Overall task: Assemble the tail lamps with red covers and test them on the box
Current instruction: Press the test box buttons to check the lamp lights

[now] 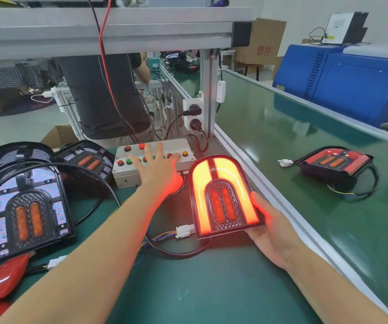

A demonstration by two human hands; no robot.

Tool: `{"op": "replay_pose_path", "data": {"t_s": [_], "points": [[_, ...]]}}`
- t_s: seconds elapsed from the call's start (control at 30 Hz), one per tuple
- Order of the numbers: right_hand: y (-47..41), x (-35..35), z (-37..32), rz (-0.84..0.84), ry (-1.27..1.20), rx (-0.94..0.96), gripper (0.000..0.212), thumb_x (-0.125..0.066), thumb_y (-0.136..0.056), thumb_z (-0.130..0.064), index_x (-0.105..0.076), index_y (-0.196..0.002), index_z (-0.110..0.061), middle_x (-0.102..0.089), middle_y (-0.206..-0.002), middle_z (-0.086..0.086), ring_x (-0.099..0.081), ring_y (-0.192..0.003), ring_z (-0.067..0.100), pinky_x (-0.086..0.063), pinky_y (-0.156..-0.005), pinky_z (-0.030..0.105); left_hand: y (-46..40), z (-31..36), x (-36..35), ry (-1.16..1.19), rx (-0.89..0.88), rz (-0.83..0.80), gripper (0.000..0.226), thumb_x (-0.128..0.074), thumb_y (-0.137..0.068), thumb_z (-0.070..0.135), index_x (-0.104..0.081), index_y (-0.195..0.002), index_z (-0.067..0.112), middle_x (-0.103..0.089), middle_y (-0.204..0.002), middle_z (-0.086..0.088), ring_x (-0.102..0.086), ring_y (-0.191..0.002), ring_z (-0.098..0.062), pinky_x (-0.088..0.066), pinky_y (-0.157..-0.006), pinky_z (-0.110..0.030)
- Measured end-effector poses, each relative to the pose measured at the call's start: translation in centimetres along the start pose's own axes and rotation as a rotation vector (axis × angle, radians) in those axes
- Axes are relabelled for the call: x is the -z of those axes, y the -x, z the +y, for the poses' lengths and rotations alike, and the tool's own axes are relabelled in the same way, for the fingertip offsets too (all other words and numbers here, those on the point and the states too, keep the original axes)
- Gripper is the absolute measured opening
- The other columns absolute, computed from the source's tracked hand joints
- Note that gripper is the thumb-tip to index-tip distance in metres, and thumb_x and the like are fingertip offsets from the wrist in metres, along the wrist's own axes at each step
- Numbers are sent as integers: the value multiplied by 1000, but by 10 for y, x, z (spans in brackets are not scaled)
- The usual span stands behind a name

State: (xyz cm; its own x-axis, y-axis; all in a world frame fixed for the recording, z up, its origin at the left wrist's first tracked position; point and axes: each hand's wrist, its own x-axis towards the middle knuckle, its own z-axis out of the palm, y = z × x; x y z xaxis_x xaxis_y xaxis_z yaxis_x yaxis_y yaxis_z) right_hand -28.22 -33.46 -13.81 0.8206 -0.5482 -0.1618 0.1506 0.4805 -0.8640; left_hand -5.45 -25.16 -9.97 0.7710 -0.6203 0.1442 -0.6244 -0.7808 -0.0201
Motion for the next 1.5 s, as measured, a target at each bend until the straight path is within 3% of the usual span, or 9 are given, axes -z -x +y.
{"op": "replay_pose_path", "data": {"t_s": [0.43,0.57,0.73,0.87,0.97,1.07,1.2,1.33,1.5], "points": [[-2,-2,0,6,40,-12,34,-50,-88,-43,-76,-103,-27,-73,-109,7,-68,-98,16,-49,-90,32,1,-1,-1,-32,-26,12,69,-53,-84,25,-26,-145,38,-5,-158,-10,1,-144,-36,-1,-109,-65],[-6,-4,-3,47,-2,-59,39,-41,-100,-34,-73,-109,-15,-72,-113,11,-67,-103,21,-48,-92,38,2,-5,11,12,-55,-93,66,-50,-85,25,-26,-145,38,-6,-157,-10,-4,-143,-36,-8,-112,-62],[-9,-10,-9,152,-20,-110,34,-40,-102,-27,-70,-104,-10,-74,-105,10,-71,-93,19,-52,-80,36,31,-28,45,269,-224,-166,50,-48,-86,10,-50,-133,27,-52,-137,-4,-44,-126,-27,-32,-108,-44],[-11,-19,-15,337,408,-33,32,-43,-97,-31,-65,-89,-10,-69,-87,12,-63,-87,27,-50,-79,39,96,-42,38,386,-393,-255,31,-60,-85,27,-65,-115,28,-65,-102,12,-58,-104,-13,-40,-99,-33],[-8,-28,-19,528,1056,295,35,-46,-94,-34,-59,-120,-13,-60,-119,10,-52,-115,28,-38,-99,42,125,-36,11,282,-428,-205,32,-59,-82,39,-59,-114,35,-59,-102,12,-54,-103,-11,-33,-93,-30],[-1,-55,-21,269,1506,775,31,-54,-85,-36,-68,-109,-24,-63,-118,-2,-55,-113,24,-34,-101,47,130,-30,-5,277,-379,-50,25,-52,-88,39,-59,-112,35,-58,-101,10,-52,-101,-11,-25,-82,-27],[-3,-78,1,-230,1977,624,41,-57,-84,-48,-64,-120,-29,-48,-138,-5,-32,-135,19,6,-113,57,129,-32,-5,331,-353,52,22,-51,-90,40,-61,-108,34,-60,-98,10,-53,-99,-10,-26,-85,-27],[-9,-87,10,-326,2094,591,44,-53,-88,-52,-61,-123,-27,-50,-133,-7,-33,-132,18,14,-111,57,132,-39,4,433,-392,70,20,-58,-88,34,-64,-107,33,-65,-95,11,-57,-93,-7,-32,-90,-26],[-7,-86,11,-306,2097,592,35,-49,-93,-49,-63,-114,-25,-61,-110,-7,-42,-121,19,12,-112,56,130,-47,10,816,-267,-239,16,-59,-83,21,-70,-90,30,-72,-88,12,-63,-89,2,-45,-84,-19]]}}
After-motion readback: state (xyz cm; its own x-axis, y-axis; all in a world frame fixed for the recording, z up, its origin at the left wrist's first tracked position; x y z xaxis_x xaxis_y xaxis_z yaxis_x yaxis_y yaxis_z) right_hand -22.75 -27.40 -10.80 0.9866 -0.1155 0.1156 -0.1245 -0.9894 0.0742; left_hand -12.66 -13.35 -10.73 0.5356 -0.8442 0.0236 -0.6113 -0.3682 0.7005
